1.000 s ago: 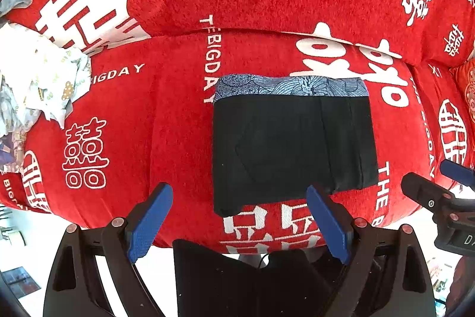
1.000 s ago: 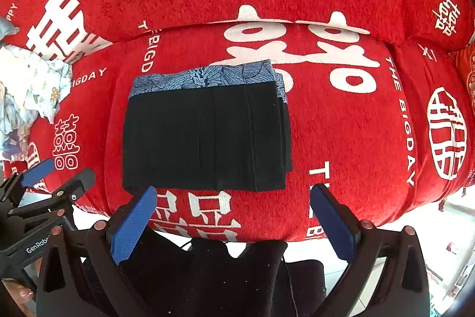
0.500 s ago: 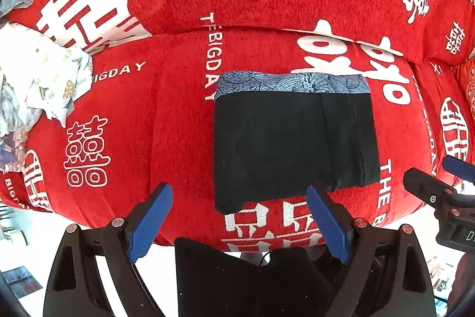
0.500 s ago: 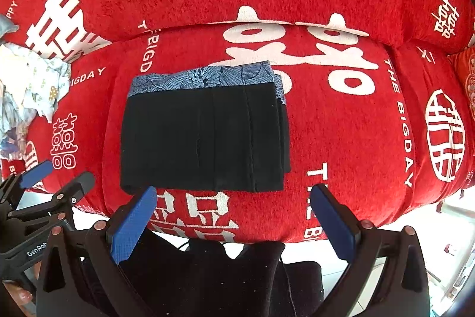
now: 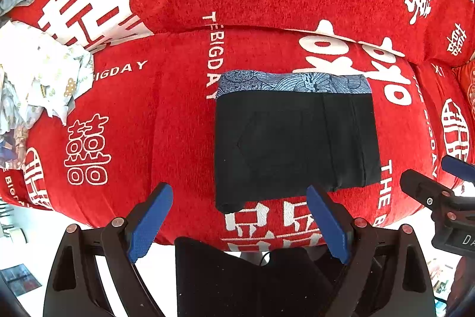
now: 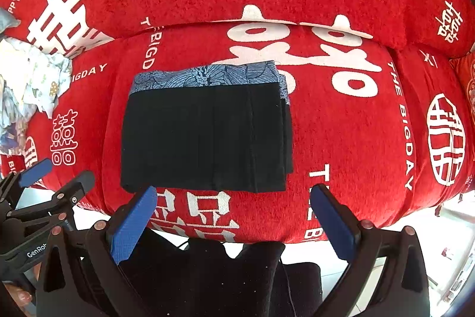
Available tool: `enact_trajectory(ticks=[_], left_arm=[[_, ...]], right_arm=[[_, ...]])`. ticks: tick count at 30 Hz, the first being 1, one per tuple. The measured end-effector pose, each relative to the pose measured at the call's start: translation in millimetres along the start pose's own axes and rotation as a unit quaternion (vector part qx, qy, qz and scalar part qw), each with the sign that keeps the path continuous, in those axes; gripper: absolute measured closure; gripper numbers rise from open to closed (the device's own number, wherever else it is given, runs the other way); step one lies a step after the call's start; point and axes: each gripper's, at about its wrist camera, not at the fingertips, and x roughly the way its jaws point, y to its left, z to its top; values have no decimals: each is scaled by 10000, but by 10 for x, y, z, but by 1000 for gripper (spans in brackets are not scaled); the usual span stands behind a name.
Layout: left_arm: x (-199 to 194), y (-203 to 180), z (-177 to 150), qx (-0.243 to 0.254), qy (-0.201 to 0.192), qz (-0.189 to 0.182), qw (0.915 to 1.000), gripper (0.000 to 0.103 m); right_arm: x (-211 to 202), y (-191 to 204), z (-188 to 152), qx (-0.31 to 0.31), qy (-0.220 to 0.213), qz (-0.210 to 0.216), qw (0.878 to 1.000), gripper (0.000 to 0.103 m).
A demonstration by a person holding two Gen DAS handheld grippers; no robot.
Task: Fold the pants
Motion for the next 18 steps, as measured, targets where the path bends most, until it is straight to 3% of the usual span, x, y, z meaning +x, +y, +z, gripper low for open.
enact_trajectory(ticks=[18], left_arm=[[-26,-37,-4,-29,-119,-54,9999,11]], right_arm=[[29,8,7,-44,29,-30,10000,0]])
